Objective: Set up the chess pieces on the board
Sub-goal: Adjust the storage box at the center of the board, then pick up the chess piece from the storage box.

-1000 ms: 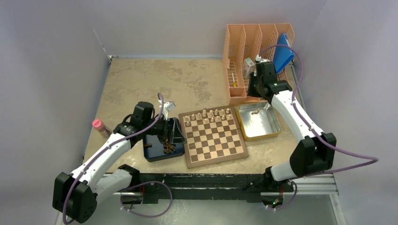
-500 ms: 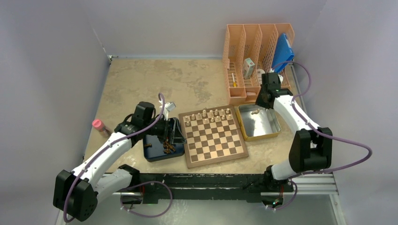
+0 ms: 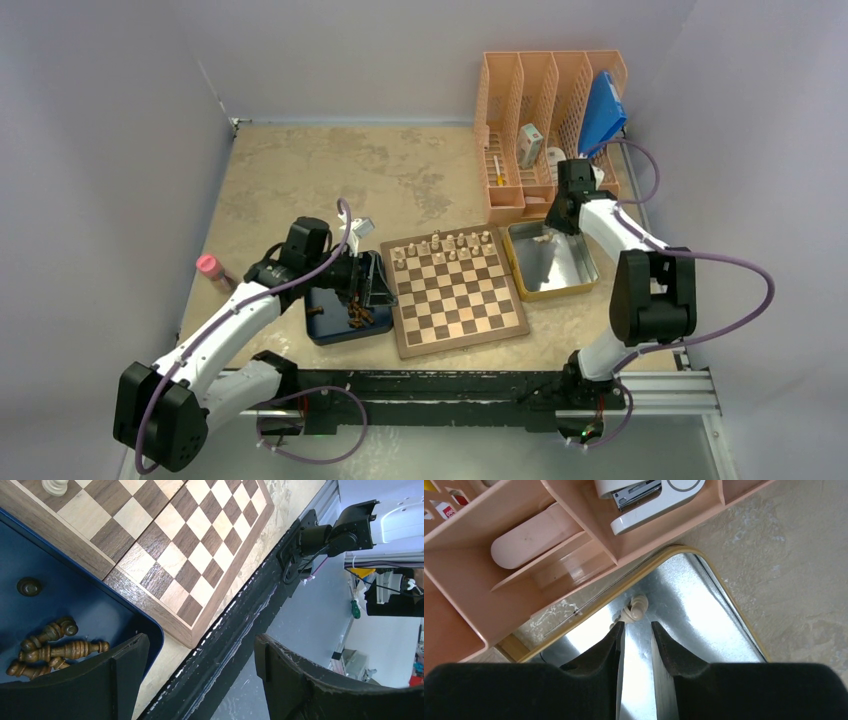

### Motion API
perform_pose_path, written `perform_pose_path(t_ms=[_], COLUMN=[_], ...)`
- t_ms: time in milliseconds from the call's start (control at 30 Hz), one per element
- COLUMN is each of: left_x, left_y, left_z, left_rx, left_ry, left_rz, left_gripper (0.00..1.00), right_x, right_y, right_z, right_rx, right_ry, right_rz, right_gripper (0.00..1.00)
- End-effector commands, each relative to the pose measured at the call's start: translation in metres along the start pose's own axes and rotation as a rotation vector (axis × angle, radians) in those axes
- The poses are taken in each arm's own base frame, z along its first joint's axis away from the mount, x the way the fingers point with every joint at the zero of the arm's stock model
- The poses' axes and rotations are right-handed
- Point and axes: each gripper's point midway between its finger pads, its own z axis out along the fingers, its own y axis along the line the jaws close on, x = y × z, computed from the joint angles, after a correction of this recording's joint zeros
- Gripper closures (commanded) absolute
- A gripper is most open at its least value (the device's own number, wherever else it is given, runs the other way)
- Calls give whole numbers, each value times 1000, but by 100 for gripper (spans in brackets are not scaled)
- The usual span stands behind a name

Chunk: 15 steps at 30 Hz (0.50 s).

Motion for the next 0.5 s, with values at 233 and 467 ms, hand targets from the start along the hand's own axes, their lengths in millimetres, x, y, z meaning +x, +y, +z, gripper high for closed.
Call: perform_pose_path(t_ms=[233, 467], left_x=[-11, -11], left_y=[-6, -4], left_z=[0, 1], left_rx=[7, 3], left_ry=[-16, -11], left_rz=[19, 15], left_gripper=[24, 24], right_x=[1, 6], right_y=[1, 1], right_z=[14, 22], right_rx=[-1, 4], right_ry=[-29, -16], right_rz=[41, 41], right_gripper=[72, 71])
